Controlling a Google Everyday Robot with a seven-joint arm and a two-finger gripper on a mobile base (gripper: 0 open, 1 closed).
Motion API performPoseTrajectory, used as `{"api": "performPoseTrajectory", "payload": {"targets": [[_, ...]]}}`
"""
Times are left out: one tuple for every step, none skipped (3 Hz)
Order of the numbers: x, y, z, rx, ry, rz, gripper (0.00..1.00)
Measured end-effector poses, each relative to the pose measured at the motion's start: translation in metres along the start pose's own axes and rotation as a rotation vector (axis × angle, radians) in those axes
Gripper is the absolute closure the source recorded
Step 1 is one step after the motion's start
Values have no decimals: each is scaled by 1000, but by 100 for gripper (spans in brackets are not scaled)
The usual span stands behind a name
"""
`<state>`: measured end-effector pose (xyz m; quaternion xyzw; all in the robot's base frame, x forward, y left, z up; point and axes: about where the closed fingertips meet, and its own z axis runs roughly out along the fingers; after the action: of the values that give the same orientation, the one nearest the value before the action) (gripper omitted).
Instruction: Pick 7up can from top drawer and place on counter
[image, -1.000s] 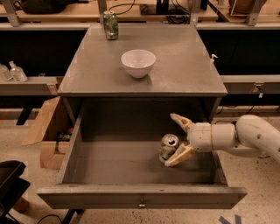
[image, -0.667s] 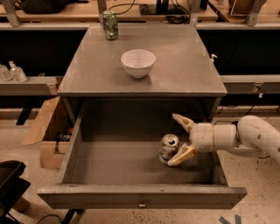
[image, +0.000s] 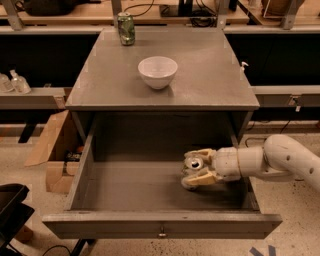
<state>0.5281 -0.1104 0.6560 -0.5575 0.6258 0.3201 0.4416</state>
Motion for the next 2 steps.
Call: {"api": "performPoseTrajectory", "payload": {"targets": [[-11, 8, -2, -15, 21, 22, 66], [-58, 0, -27, -6, 41, 57, 90]]}}
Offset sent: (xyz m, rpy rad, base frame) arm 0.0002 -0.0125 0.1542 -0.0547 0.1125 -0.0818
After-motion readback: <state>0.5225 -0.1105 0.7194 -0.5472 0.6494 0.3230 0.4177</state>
